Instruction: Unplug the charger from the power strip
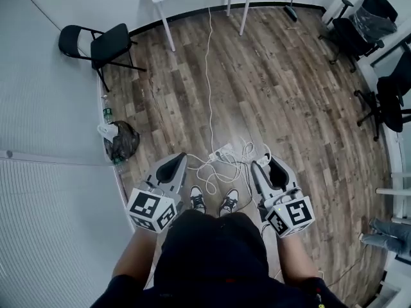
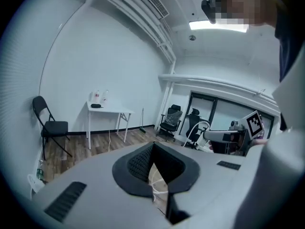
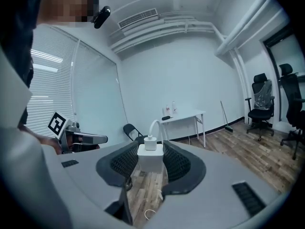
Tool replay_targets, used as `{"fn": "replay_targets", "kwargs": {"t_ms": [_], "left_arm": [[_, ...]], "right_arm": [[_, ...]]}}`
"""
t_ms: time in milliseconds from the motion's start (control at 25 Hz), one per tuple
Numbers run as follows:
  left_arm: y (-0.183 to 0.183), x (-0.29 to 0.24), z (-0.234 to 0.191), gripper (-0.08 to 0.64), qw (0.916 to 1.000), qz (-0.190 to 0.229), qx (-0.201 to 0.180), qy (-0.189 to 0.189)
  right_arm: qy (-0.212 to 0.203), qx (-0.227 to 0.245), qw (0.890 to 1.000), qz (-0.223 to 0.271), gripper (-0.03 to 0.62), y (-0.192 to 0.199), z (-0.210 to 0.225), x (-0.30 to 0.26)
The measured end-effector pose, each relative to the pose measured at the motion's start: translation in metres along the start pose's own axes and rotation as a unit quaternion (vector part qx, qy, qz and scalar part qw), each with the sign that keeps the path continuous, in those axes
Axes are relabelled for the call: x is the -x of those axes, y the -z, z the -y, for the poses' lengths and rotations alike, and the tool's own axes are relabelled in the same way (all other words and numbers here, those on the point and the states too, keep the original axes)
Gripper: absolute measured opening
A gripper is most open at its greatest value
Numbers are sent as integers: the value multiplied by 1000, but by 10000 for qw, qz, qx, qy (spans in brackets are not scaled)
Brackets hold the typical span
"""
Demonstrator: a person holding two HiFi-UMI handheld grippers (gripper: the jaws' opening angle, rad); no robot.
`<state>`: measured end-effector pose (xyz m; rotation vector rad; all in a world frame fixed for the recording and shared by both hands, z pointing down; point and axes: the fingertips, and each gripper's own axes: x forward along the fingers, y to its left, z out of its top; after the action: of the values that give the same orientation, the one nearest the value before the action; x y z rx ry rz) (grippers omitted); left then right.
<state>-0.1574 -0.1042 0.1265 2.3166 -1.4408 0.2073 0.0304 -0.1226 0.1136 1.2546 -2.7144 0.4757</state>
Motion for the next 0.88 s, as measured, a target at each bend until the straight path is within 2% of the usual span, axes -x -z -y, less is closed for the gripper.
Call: {"fn": "replay_targets", "kwargs": {"t_ms": [160, 320, 440, 640, 880], "left_arm": [[-39, 21, 6, 18, 9992, 336, -206, 42], [-66, 34, 17, 18, 9975, 559, -414, 87], [-85, 34, 24, 18, 9959, 701, -546, 163], [-101, 32, 38, 18, 9936, 876, -665, 259], [-98, 28, 43, 18, 9933, 854, -709, 317]], "right_arm": [[47, 187, 9994, 283, 170, -49, -15, 18], [3, 362, 9984, 444, 170, -74, -28, 35], [-46, 305, 9981, 543, 170, -91, -34, 42], [-39, 341, 9968, 726, 170, -110, -33, 50], [80, 362, 9958, 840, 170, -117, -24, 49]]}}
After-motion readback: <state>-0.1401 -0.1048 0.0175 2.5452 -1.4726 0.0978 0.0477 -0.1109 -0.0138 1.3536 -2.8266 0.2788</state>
